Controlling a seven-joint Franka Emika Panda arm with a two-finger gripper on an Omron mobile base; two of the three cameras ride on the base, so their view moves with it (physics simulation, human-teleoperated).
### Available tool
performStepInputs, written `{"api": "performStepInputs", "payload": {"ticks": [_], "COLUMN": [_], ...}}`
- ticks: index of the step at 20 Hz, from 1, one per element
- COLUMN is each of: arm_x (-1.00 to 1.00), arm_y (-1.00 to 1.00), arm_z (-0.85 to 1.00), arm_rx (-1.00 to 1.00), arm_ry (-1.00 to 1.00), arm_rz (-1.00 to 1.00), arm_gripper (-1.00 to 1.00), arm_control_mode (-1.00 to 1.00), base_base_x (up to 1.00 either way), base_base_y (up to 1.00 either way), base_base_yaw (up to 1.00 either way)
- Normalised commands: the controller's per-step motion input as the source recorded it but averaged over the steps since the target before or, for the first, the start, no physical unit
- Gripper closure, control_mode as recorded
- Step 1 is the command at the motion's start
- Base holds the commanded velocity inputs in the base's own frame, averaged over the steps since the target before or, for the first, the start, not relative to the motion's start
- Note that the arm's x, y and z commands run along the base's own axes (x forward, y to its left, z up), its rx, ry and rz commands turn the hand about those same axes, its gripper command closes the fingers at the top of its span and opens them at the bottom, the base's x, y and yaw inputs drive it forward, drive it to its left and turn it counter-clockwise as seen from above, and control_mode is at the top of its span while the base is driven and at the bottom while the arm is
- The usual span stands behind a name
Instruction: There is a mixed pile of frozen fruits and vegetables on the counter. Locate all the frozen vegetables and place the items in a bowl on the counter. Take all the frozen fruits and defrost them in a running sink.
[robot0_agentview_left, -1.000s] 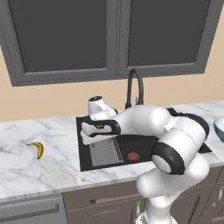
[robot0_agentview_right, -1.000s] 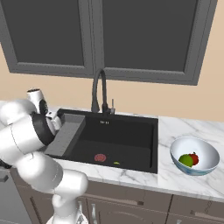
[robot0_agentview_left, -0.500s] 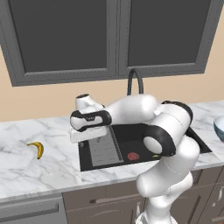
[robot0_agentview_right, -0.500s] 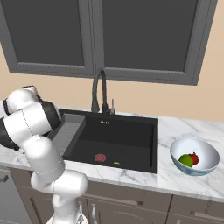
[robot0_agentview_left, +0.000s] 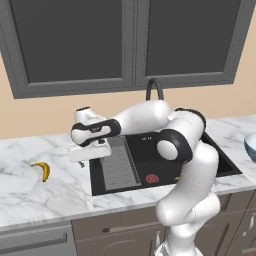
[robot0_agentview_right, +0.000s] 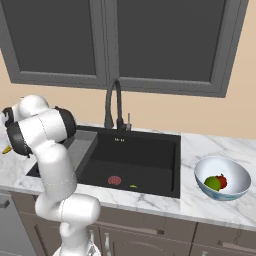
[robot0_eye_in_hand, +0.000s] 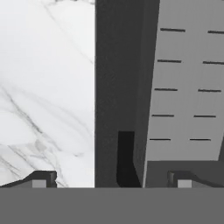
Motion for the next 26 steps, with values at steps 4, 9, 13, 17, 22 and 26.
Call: {"api": "performStepInputs", "payload": {"ticks": [4,9,13,17,22,26], "arm_x": [0.08,0.14,0.15,0.03,0.02,0.05], "arm_y": [0.44,0.46,0.38,0.26,0.39,0.47], "arm_z": [-0.06,-0.05,0.01,0.12,0.04,0.0], "arm_rx": [-0.03,-0.02,-0.03,0.0,0.0,0.0], "arm_ry": [0.02,0.0,0.0,0.0,0.01,0.01], "arm_rz": [-0.07,-0.06,-0.06,-0.01,0.0,0.01], "arm_gripper": [-1.0,-1.0,-1.0,-1.0,-1.0,-1.0], "arm_control_mode": [-1.0,-1.0,-1.0,-1.0,-1.0,-1.0], "base_base_x": [0.0,0.0,0.0,0.0,0.0,0.0], "base_base_y": [0.0,0.0,0.0,0.0,0.0,0.0], "base_base_yaw": [0.0,0.0,0.0,0.0,0.0,0.0]}}
